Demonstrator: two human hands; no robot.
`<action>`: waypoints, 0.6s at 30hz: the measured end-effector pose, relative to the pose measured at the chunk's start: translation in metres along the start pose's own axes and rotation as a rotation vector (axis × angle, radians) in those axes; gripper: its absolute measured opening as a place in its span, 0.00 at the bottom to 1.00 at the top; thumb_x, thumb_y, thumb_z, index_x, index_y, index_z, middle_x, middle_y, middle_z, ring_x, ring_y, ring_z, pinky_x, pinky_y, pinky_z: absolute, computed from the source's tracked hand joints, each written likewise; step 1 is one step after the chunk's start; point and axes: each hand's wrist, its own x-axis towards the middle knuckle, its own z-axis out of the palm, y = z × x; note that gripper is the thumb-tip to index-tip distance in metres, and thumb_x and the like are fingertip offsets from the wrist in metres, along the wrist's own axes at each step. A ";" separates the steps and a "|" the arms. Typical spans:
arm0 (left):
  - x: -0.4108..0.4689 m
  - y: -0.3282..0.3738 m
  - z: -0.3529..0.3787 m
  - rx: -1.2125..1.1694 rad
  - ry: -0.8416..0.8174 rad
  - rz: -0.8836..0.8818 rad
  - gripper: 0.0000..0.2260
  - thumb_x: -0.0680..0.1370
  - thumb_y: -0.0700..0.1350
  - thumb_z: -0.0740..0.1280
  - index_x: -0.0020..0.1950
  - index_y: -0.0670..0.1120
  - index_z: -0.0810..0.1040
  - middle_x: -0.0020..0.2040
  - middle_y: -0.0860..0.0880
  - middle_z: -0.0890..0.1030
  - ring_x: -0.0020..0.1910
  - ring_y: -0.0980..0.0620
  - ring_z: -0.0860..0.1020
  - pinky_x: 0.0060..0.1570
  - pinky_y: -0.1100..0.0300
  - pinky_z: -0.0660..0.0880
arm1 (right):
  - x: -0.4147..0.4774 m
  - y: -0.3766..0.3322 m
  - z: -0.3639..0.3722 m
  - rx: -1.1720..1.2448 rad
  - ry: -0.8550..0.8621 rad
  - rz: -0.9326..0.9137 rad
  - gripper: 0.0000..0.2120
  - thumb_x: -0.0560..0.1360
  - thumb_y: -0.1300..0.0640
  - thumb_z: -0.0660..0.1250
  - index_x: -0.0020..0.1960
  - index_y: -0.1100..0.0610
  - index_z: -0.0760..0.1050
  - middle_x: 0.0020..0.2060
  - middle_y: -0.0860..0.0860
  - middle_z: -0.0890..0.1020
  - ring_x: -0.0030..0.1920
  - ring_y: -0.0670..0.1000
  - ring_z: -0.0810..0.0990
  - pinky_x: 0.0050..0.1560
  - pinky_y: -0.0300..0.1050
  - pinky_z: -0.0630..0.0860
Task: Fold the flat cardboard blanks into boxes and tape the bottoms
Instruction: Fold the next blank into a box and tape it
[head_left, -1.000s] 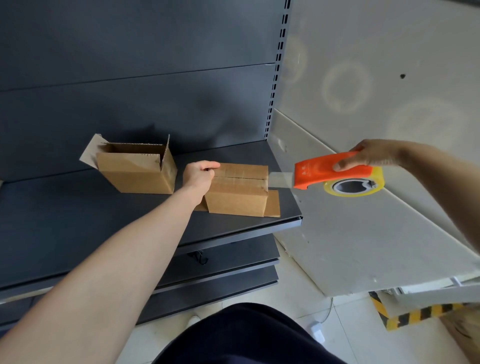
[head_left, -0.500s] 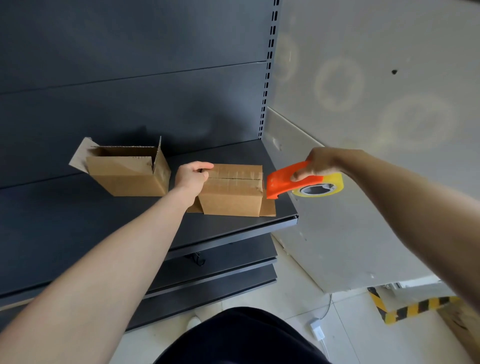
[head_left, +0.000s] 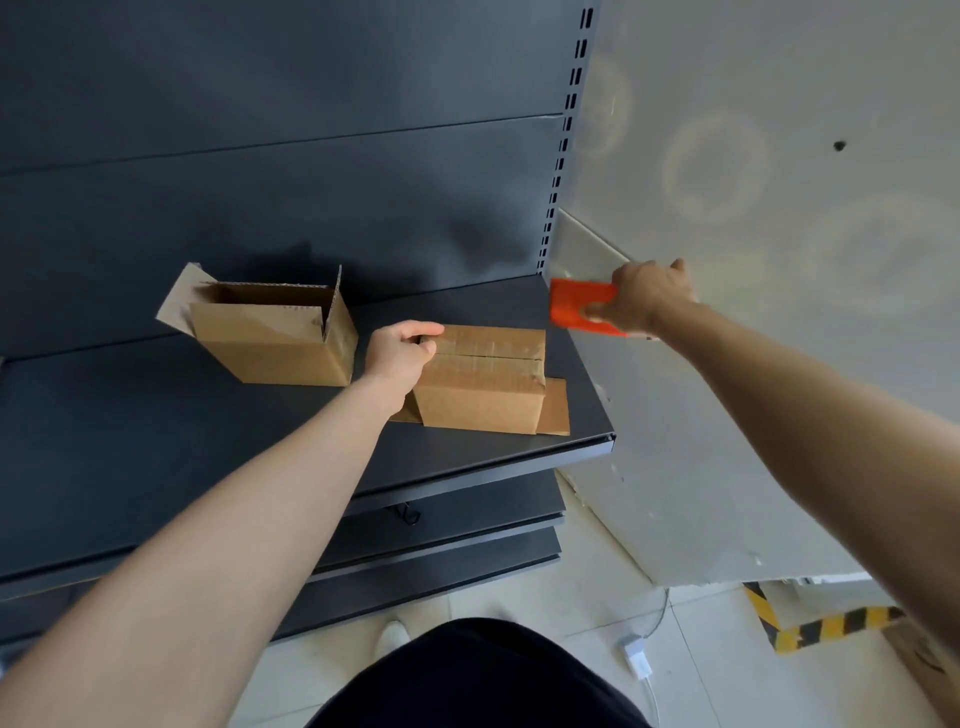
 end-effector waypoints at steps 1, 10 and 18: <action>0.000 0.000 -0.001 -0.002 -0.002 0.006 0.13 0.79 0.34 0.63 0.54 0.49 0.82 0.61 0.50 0.76 0.59 0.52 0.74 0.60 0.60 0.72 | 0.005 -0.003 0.002 0.026 0.007 -0.006 0.19 0.75 0.39 0.60 0.51 0.54 0.74 0.42 0.53 0.76 0.51 0.56 0.76 0.61 0.51 0.61; 0.002 0.002 -0.001 0.029 0.038 -0.060 0.13 0.78 0.37 0.66 0.61 0.46 0.72 0.57 0.47 0.76 0.52 0.52 0.75 0.41 0.65 0.70 | 0.033 -0.051 0.060 0.197 -0.068 -0.047 0.11 0.77 0.53 0.60 0.57 0.51 0.75 0.50 0.53 0.79 0.59 0.57 0.72 0.56 0.48 0.62; 0.003 0.002 -0.002 0.056 0.022 -0.078 0.14 0.77 0.40 0.68 0.61 0.44 0.72 0.57 0.45 0.77 0.53 0.49 0.76 0.48 0.58 0.73 | 0.014 -0.048 0.035 0.713 -0.031 0.080 0.17 0.78 0.46 0.62 0.49 0.59 0.79 0.47 0.57 0.81 0.50 0.59 0.80 0.47 0.45 0.74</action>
